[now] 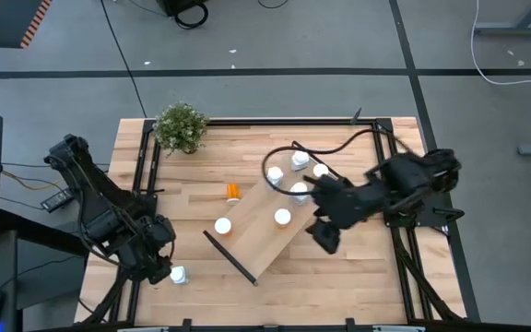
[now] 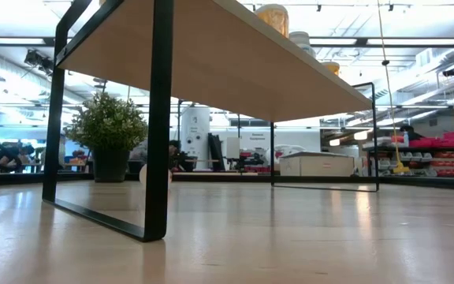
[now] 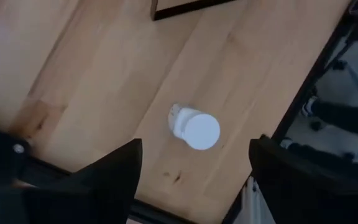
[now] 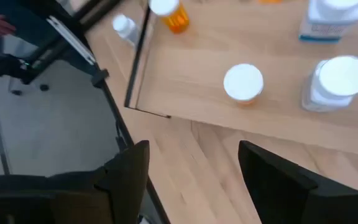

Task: Pick and place medicine bottles onto shelf by color
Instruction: Put the white pill bottle on the shelf

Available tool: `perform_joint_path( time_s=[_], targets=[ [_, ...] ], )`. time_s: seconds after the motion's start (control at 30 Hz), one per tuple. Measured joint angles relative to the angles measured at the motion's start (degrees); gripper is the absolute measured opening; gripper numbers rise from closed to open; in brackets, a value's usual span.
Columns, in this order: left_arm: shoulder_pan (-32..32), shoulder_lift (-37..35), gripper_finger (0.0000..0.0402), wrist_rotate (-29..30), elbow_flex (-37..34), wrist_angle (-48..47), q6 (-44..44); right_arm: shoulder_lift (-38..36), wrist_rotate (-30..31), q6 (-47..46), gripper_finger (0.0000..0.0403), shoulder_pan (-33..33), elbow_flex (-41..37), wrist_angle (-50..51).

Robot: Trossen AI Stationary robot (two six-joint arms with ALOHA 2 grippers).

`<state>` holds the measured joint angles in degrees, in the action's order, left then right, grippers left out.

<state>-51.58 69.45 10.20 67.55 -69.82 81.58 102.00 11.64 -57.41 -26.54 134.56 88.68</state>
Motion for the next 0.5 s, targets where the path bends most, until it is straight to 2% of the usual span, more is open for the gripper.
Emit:
perform_joint_path(
  time_s=[0.3, 0.5],
  targets=[
    [-0.4, 0.0, 0.0299, 0.1, -4.3, 4.9, 6.4, -5.3, 8.9, 2.4, 0.0252, -7.2, 0.0, 1.4],
    [-0.4, 0.0, 0.0293, 0.4, -6.1, 7.0, 9.1, -7.3, 10.0, 5.5, 0.0253, -7.8, 0.0, 1.4]
  ],
)
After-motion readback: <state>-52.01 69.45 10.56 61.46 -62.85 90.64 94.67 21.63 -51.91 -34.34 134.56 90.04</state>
